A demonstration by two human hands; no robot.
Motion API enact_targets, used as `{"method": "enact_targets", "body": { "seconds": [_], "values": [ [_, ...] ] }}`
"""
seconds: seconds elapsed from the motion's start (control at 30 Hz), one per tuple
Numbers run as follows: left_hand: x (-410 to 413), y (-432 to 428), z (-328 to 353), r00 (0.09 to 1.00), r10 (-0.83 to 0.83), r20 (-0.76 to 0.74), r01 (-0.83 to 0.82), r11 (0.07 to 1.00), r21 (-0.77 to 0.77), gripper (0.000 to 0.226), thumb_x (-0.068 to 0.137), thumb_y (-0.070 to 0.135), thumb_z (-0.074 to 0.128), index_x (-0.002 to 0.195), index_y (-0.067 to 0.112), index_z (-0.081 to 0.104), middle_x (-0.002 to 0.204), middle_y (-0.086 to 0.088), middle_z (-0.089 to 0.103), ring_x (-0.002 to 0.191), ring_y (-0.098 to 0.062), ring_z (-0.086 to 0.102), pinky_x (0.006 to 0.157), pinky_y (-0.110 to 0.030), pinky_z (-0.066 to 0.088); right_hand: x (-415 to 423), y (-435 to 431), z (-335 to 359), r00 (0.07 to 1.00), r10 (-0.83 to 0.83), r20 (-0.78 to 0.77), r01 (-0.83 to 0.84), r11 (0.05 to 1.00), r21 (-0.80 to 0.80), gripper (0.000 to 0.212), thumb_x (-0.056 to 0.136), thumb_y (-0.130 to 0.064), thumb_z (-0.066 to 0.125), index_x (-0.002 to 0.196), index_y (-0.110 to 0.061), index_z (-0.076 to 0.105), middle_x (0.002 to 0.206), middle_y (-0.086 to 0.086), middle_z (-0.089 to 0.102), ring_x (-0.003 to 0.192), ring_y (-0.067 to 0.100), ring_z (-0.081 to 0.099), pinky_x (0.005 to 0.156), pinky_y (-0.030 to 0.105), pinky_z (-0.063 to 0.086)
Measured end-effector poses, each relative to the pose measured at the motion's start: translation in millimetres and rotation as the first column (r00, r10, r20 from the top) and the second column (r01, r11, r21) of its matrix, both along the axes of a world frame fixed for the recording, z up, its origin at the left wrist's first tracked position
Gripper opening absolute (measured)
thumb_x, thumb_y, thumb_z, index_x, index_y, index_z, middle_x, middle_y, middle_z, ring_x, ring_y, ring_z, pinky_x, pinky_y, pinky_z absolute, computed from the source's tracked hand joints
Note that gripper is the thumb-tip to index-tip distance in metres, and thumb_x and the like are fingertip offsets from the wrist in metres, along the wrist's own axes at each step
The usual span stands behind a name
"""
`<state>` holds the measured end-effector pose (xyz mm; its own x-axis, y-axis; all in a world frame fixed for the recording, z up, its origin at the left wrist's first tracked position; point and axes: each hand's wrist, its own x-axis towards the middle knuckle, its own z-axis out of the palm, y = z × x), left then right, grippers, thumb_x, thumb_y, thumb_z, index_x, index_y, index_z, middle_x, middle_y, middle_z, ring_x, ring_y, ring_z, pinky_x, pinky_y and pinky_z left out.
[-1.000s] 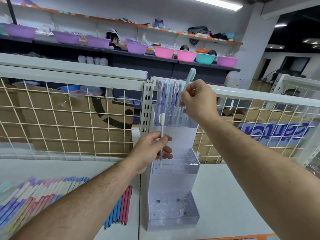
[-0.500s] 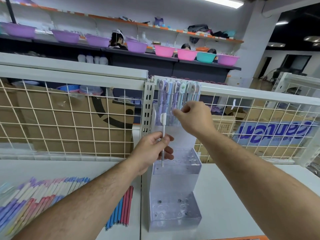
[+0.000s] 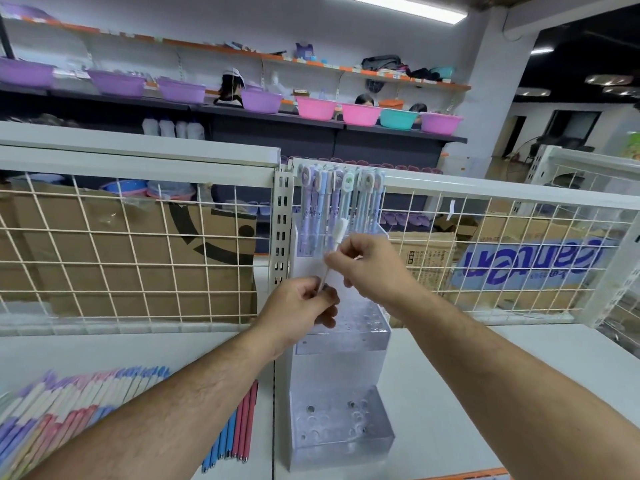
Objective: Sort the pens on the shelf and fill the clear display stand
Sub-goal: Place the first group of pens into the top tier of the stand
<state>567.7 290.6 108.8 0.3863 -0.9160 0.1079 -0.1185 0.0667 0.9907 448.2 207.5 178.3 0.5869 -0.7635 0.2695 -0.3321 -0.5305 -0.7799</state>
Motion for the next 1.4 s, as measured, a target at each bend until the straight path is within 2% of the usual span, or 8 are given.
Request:
{"method": "enact_targets", "body": {
  "seconds": [0.1, 0.23, 0.37, 0.57, 0.73, 0.87, 1.2, 1.4],
  "values": [
    [-1, 0, 1, 0.994, -0.004, 0.107, 0.002, 1.000, 0.010, 0.017, 0.098, 0.022, 0.061, 0.088, 0.012, 0.071, 0.084, -0.015, 0.073, 0.074, -0.030, 0.073, 0.085, -0.055, 0.057, -2, 4, 0, 0.997, 0.007, -0.082, -0.009, 1.000, -0.028, 0.024, 0.094, -0.028, 0.071, 0.086, -0.005, 0.067, 0.070, 0.008, 0.072, 0.051, 0.005, 0.063, 0.049, 0.021, 0.046],
    [-2, 3, 3, 0.982, -0.008, 0.190, -0.003, 0.998, 0.055, 0.010, 0.090, 0.020, 0.069, 0.099, 0.019, 0.070, 0.082, -0.011, 0.074, 0.077, -0.024, 0.074, 0.082, -0.062, 0.054, -7, -5, 32, 0.985, -0.087, 0.148, 0.082, 0.996, 0.040, 0.016, 0.101, -0.022, 0.060, 0.096, -0.009, 0.066, 0.083, 0.007, 0.073, 0.071, 0.015, 0.073, 0.056, 0.029, 0.056],
    [-2, 5, 7, 0.958, -0.034, 0.283, 0.006, 0.995, 0.098, 0.012, 0.089, 0.018, 0.068, 0.101, 0.020, 0.070, 0.077, -0.006, 0.073, 0.079, -0.018, 0.074, 0.083, -0.053, 0.056, -11, -19, 61, 0.939, -0.206, 0.274, 0.229, 0.972, -0.054, 0.017, 0.103, -0.024, 0.057, 0.096, -0.012, 0.066, 0.082, 0.004, 0.071, 0.074, 0.017, 0.073, 0.065, 0.038, 0.063],
    [-2, 3, 16, 0.842, -0.009, 0.539, -0.021, 0.999, 0.049, 0.010, 0.089, 0.024, 0.068, 0.097, 0.027, 0.073, 0.091, 0.010, 0.071, 0.084, -0.006, 0.067, 0.083, -0.033, 0.057, 4, -27, 62, 0.962, -0.231, 0.148, 0.259, 0.942, -0.215, 0.022, 0.104, -0.029, 0.054, 0.097, -0.013, 0.067, 0.083, 0.003, 0.071, 0.079, 0.019, 0.071, 0.073, 0.048, 0.062],
    [5, 8, 14, 0.698, -0.081, 0.712, -0.054, 0.985, 0.164, 0.017, 0.091, 0.030, 0.063, 0.104, 0.024, 0.073, 0.098, 0.011, 0.069, 0.093, -0.008, 0.063, 0.088, -0.031, 0.054, 14, -31, 58, 0.965, -0.262, -0.017, 0.247, 0.929, -0.275, 0.026, 0.103, -0.029, 0.055, 0.095, -0.007, 0.067, 0.085, 0.009, 0.070, 0.082, 0.026, 0.071, 0.075, 0.050, 0.061],
    [7, 11, 12, 0.666, -0.108, 0.738, -0.073, 0.975, 0.209, 0.021, 0.092, 0.033, 0.063, 0.106, 0.023, 0.073, 0.106, 0.009, 0.070, 0.101, -0.011, 0.063, 0.092, -0.035, 0.053, 19, -32, 53, 0.954, -0.278, -0.111, 0.236, 0.926, -0.295, 0.026, 0.100, -0.028, 0.061, 0.088, -0.008, 0.070, 0.081, 0.009, 0.070, 0.077, 0.025, 0.072, 0.078, 0.046, 0.062],
    [6, 9, 9, 0.470, -0.175, 0.865, -0.100, 0.963, 0.249, 0.027, 0.090, 0.052, 0.057, 0.107, 0.034, 0.069, 0.116, 0.012, 0.065, 0.112, -0.012, 0.056, 0.091, -0.027, 0.044, 25, -39, 45, 0.949, -0.313, -0.033, 0.291, 0.913, -0.286, 0.021, 0.094, -0.028, 0.068, 0.080, -0.014, 0.066, 0.075, 0.004, 0.069, 0.073, 0.023, 0.071, 0.072, 0.045, 0.062],
    [6, 8, 9, 0.455, -0.185, 0.871, -0.088, 0.964, 0.251, 0.031, 0.090, 0.054, 0.057, 0.110, 0.034, 0.069, 0.118, 0.011, 0.063, 0.112, -0.014, 0.056, 0.090, -0.028, 0.044, 26, -42, 45, 0.951, -0.309, -0.014, 0.295, 0.921, -0.255, 0.021, 0.095, -0.022, 0.067, 0.080, -0.008, 0.068, 0.079, 0.009, 0.072, 0.074, 0.028, 0.073, 0.072, 0.048, 0.062]
  ]
}}
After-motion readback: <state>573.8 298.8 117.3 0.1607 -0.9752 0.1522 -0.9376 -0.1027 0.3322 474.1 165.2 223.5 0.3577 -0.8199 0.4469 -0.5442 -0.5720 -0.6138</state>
